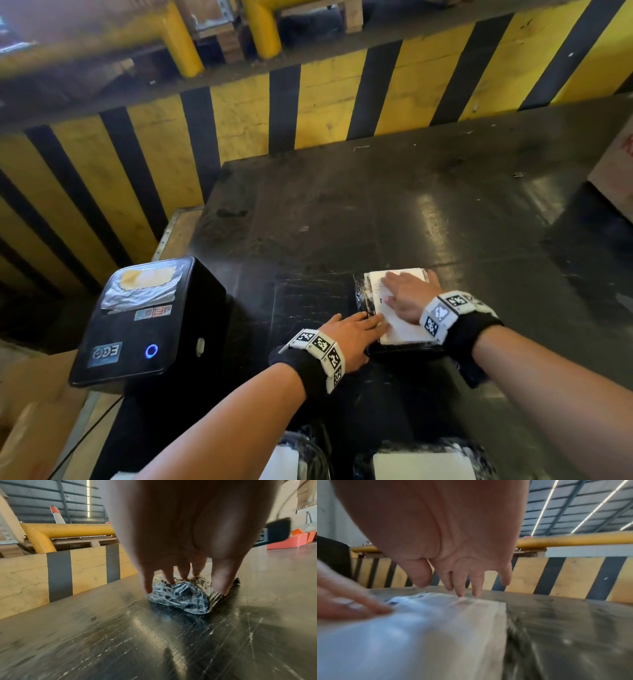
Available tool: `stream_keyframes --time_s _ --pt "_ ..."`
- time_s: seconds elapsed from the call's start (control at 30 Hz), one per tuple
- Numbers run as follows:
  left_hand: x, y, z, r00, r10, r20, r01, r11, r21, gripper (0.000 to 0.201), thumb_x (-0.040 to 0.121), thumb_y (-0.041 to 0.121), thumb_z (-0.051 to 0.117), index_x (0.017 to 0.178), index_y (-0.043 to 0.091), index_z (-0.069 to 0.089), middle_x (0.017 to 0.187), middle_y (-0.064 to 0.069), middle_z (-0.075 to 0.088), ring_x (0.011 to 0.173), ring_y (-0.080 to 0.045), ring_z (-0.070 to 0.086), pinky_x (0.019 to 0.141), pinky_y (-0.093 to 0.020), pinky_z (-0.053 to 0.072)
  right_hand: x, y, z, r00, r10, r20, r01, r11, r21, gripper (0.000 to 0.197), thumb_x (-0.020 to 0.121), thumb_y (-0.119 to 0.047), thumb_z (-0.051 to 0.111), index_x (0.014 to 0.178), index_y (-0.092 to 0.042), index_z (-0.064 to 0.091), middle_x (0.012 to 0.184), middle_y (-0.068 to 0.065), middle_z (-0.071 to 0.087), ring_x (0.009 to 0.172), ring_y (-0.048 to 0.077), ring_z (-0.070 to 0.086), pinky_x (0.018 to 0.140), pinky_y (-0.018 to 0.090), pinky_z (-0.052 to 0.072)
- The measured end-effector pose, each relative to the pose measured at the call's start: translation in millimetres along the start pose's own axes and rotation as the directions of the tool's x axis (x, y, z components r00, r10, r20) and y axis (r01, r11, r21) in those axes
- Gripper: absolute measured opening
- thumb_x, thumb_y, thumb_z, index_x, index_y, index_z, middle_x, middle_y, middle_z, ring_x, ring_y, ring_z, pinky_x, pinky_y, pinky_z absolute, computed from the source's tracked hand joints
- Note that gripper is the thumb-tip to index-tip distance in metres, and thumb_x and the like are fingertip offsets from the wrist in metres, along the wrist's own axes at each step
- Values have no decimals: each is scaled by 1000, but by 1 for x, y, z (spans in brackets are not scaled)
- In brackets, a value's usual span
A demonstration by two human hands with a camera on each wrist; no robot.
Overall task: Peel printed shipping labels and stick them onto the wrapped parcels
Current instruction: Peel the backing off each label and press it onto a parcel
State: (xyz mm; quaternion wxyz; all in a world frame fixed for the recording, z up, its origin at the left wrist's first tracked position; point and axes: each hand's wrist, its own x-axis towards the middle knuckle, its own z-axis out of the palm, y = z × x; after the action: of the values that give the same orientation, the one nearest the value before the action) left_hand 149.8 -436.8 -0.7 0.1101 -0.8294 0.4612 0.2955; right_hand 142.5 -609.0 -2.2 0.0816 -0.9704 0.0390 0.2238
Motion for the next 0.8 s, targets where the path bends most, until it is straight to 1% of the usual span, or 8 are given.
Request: stream_keyframes --time_s 0.07,0.17,0.3,0.43,0.53,0.6,0.67,0.8 --pt "0 0 1 1000 2 5 -2 1000 -4 75 95 25 51 152 26 3 161 6 -1 148 -18 3 117 -54 16 -8 6 12 1000 -21 -4 21 1000 -11 55 99 -41 27 149 -24 12 159 -9 2 146 16 6 115 59 0" --pt "0 -1 1 1000 1 14 -1 1000 3 73 96 26 49 152 25 2 161 6 -3 148 -19 2 118 -52 16 -14 28 14 998 46 -33 -47 999 -17 55 99 -45 21 150 -26 10 159 -12 2 146 15 5 113 61 -2" --pt "-2 -2 -3 1000 7 12 -7 1000 -13 71 97 27 48 152 26 4 161 7 -1 148 -19 3 117 -52 17 -4 29 -6 989 147 -17 -147 989 -30 48 100 -40 24 144 -22 30 156 -8 22 145 17 16 113 60 0" --pt "-2 -2 -3 1000 17 -19 -18 1000 -25 71 96 26 49 152 26 7 161 8 2 148 -19 8 115 -54 23 -4 0 -8 999 -1 -43 0 1000 -29 44 100 -34 30 141 -20 34 152 -5 29 142 17 21 113 60 5" --pt "-2 -3 -1 999 26 -27 -27 999 -40 72 95 26 50 152 26 6 160 9 2 148 -18 8 114 -54 23 -19 -2 15 997 -83 -4 83 997 4 47 100 -27 27 146 -23 22 157 -10 15 145 17 11 114 60 1" --pt "-3 -5 -1 1000 17 -19 -18 998 -58 72 96 26 49 152 26 5 160 10 1 148 -17 5 116 -53 20 -28 12 22 999 -53 6 53 998 39 50 100 -22 26 149 -27 14 158 -14 4 146 15 4 114 61 -2" --pt "-5 -6 -2 1000 12 -13 -13 998 -69 72 96 26 49 152 26 4 160 10 0 148 -17 5 117 -51 19 -34 27 21 1000 1 -3 0 999 52 51 99 -20 25 149 -30 13 158 -16 4 146 14 4 113 63 -4" --pt "-6 -4 -4 1000 7 -16 -8 998 -65 72 96 26 49 152 25 4 160 10 0 148 -17 6 117 -50 20 -30 22 4 996 72 -54 -71 997 9 44 95 -15 29 136 -26 40 150 -14 31 144 16 16 111 65 -5"
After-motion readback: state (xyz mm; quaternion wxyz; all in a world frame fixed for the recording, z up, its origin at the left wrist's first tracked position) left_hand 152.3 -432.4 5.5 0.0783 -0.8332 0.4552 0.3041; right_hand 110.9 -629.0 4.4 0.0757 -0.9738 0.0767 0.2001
